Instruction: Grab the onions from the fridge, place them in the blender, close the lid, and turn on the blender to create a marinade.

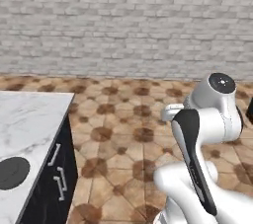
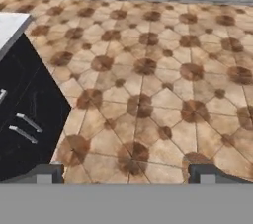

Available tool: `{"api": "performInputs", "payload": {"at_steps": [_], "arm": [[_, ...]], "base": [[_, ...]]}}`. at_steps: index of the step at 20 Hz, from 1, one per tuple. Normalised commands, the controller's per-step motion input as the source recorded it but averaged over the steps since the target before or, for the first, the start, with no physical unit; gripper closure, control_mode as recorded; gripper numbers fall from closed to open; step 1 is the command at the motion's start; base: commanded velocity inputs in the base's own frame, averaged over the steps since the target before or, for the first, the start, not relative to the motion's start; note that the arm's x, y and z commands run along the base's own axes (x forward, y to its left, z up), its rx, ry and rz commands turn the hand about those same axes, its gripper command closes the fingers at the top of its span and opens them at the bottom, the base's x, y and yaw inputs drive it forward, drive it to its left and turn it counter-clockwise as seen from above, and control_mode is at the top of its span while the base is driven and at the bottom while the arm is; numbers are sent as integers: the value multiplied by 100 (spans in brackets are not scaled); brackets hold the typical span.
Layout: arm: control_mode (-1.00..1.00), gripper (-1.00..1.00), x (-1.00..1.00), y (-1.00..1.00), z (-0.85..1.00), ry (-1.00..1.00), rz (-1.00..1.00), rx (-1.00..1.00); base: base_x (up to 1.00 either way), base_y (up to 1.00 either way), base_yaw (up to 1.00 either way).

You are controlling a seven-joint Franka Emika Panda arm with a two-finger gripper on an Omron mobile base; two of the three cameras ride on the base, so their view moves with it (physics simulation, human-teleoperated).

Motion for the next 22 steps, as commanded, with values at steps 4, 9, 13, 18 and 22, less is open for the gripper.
{"api": "performInputs", "payload": {"at_steps": [4, 9, 13, 18, 22], "arm": [[100, -100, 0, 0, 0, 0, 0, 0], [100, -100, 0, 0, 0, 0, 0, 0], [100, -100, 0, 0, 0, 0, 0, 0], [100, -100, 0, 0, 0, 0, 0, 0], [100, -100, 0, 0, 0, 0, 0, 0]], "base": [[35, 9, -90], [43, 16, -86], [49, 23, -83], [63, 31, -77], [84, 41, -71]]}}
